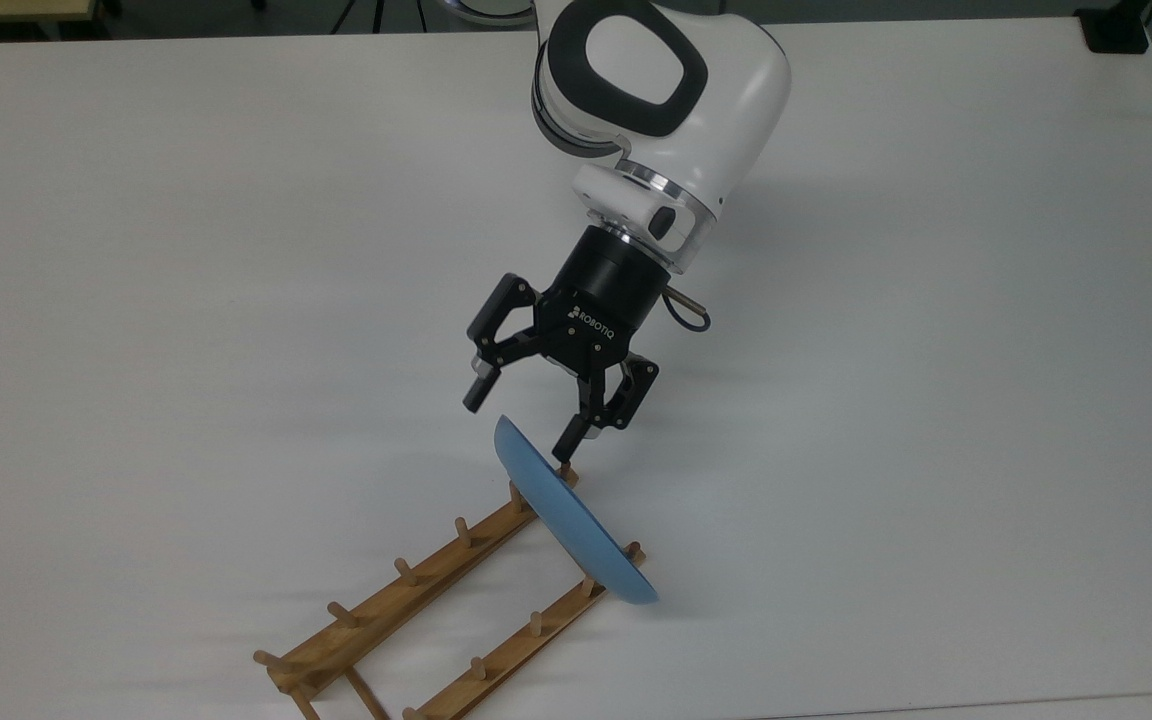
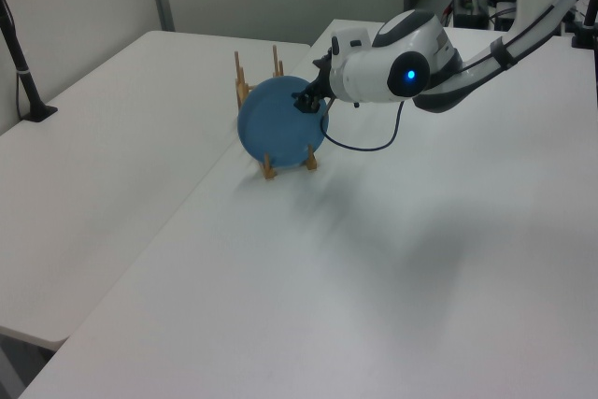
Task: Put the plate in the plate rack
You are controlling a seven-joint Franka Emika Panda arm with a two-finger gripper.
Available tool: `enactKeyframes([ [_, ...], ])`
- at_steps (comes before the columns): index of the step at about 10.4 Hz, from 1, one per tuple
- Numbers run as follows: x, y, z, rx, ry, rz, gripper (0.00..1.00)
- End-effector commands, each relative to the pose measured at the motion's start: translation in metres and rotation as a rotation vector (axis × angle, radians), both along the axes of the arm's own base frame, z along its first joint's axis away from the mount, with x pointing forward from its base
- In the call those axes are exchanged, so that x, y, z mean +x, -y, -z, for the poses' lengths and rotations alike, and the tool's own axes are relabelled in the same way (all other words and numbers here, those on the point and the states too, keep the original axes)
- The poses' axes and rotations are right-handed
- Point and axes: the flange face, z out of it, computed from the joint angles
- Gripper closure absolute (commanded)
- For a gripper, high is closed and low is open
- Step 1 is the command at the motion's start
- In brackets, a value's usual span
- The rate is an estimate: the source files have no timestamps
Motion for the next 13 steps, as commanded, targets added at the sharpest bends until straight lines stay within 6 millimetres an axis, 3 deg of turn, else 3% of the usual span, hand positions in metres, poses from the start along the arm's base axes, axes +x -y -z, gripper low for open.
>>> enactKeyframes([
  [1, -0.003, 0.000, -0.058, 0.144, 0.071, 0.084, 0.00],
  [3, -0.017, -0.008, -0.103, 0.293, 0.058, 0.139, 0.00],
  [6, -0.043, 0.004, -0.157, 0.565, -0.116, 0.314, 0.00],
  [10, -0.112, 0.030, -0.234, 0.875, -0.403, 0.501, 0.00],
  [12, -0.146, 0.037, -0.249, 0.919, -0.566, 0.551, 0.00],
  [13, -0.156, 0.051, -0.257, 0.964, -0.594, 0.588, 0.00],
])
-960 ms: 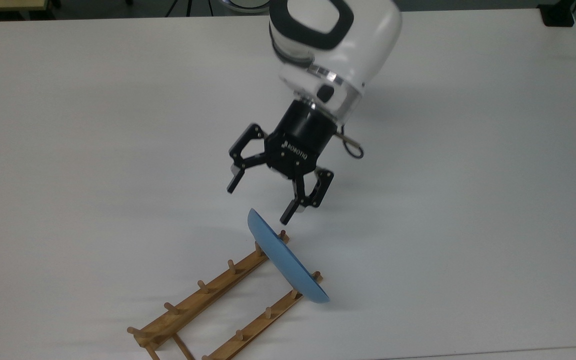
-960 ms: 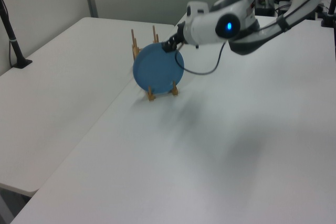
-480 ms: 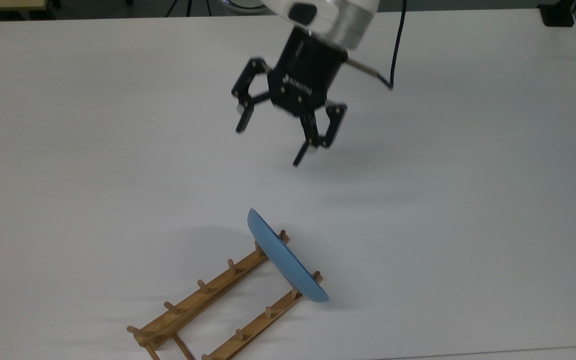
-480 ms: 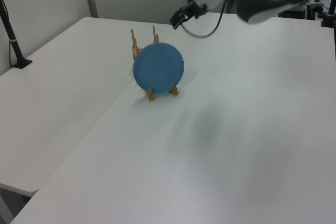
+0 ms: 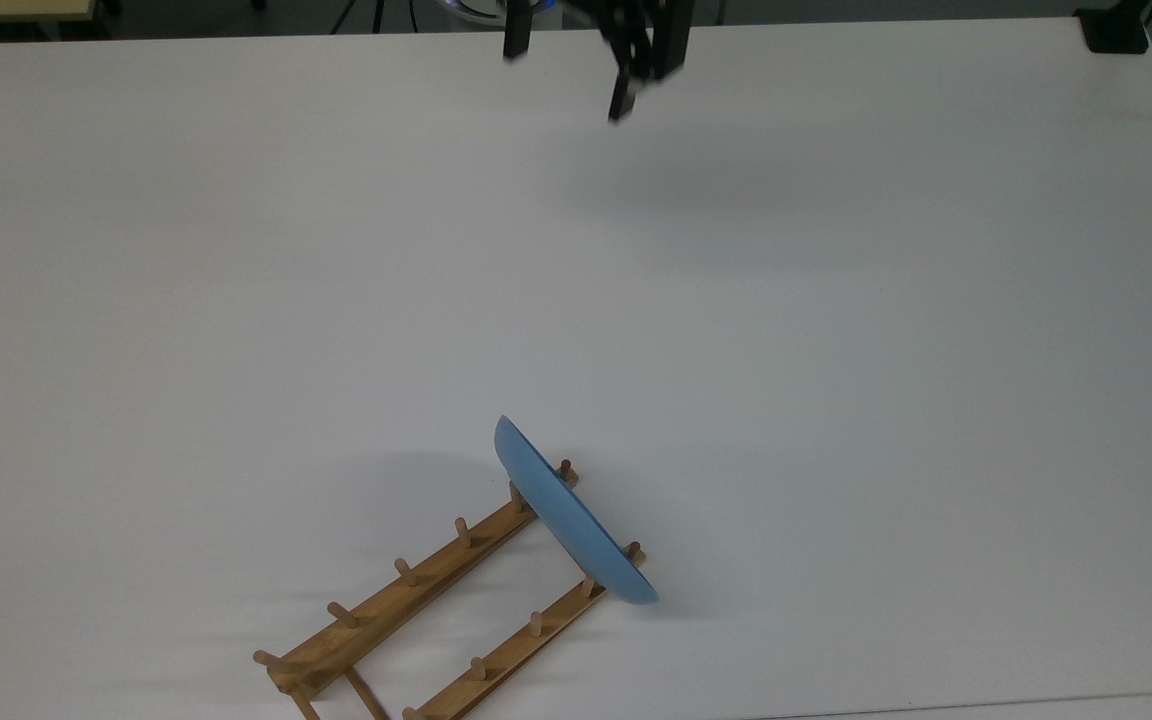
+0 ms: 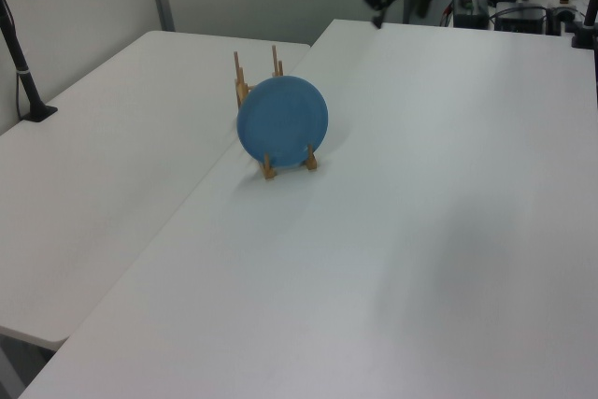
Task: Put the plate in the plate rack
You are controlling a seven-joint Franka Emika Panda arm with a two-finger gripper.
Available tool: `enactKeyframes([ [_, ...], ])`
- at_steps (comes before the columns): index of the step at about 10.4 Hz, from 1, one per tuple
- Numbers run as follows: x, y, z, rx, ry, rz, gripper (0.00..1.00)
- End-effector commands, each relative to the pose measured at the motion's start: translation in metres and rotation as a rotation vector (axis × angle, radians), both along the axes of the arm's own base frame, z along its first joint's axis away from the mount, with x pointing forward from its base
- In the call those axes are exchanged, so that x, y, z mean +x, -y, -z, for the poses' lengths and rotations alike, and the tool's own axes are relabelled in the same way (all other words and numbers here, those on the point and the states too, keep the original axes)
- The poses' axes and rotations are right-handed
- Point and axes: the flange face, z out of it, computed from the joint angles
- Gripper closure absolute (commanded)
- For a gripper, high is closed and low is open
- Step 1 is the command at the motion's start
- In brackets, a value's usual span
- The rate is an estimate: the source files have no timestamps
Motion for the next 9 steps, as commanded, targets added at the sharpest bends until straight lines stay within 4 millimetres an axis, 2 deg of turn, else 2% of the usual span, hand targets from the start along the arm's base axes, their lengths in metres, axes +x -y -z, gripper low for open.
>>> enactKeyframes([
  [1, -0.037, 0.030, -0.001, 0.099, -0.143, 0.027, 0.00],
  [3, -0.042, 0.047, 0.014, 0.078, -0.194, -0.123, 0.00],
  [4, -0.039, 0.053, 0.011, 0.067, -0.184, -0.210, 0.00],
  [7, -0.028, 0.097, 0.007, 0.007, -0.163, -0.591, 0.00],
  [9, -0.028, 0.102, 0.000, 0.026, -0.148, -0.645, 0.00],
])
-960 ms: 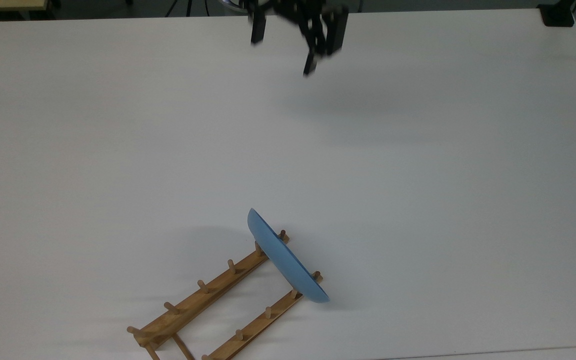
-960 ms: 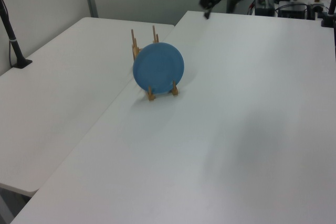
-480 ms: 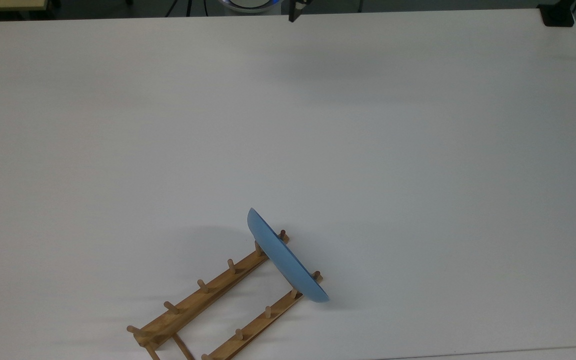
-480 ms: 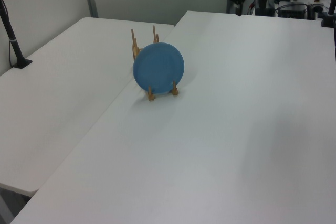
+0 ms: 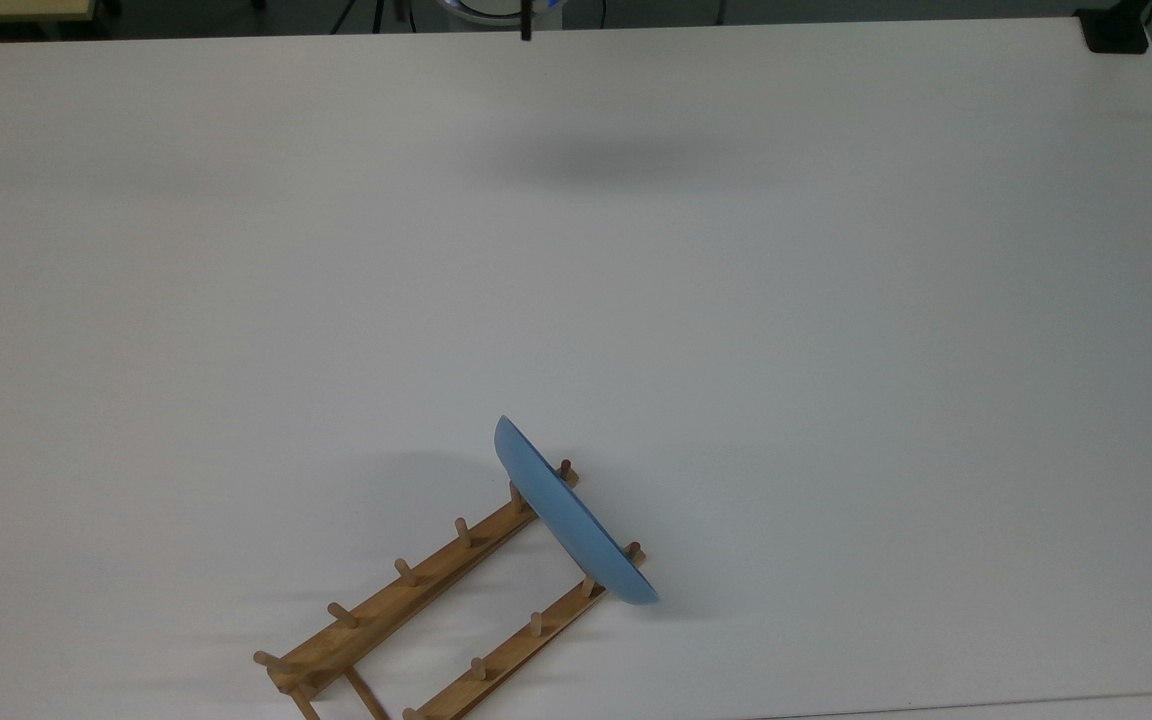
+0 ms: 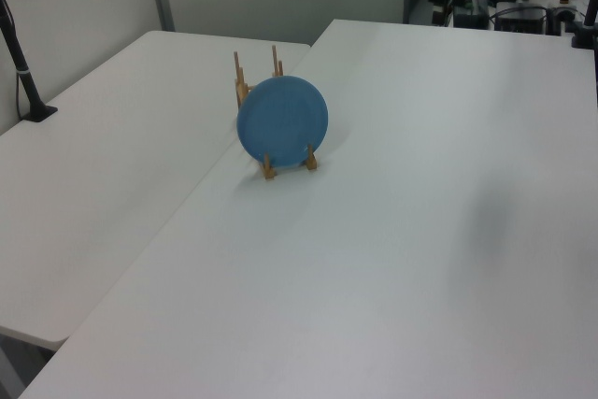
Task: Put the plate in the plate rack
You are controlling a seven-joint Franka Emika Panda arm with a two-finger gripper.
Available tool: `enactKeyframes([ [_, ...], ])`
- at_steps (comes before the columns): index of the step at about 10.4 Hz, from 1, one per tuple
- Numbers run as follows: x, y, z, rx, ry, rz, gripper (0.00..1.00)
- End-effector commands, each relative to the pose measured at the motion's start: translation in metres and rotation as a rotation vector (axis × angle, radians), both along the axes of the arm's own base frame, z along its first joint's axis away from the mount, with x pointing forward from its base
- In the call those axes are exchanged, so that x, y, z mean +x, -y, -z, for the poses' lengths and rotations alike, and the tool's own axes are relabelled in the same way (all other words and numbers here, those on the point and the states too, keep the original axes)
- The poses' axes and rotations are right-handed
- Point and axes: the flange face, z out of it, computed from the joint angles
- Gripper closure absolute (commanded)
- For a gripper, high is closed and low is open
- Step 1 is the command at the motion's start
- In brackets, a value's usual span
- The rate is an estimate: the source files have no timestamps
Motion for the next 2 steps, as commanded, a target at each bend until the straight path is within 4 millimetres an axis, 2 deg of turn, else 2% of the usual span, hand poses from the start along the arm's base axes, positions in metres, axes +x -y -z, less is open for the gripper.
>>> enactKeyframes([
  [1, -0.0039, 0.0058, -0.0071, 0.030, 0.026, -0.092, 0.00],
  [2, -0.0038, 0.0057, -0.0065, 0.032, 0.026, -0.092, 0.00],
])
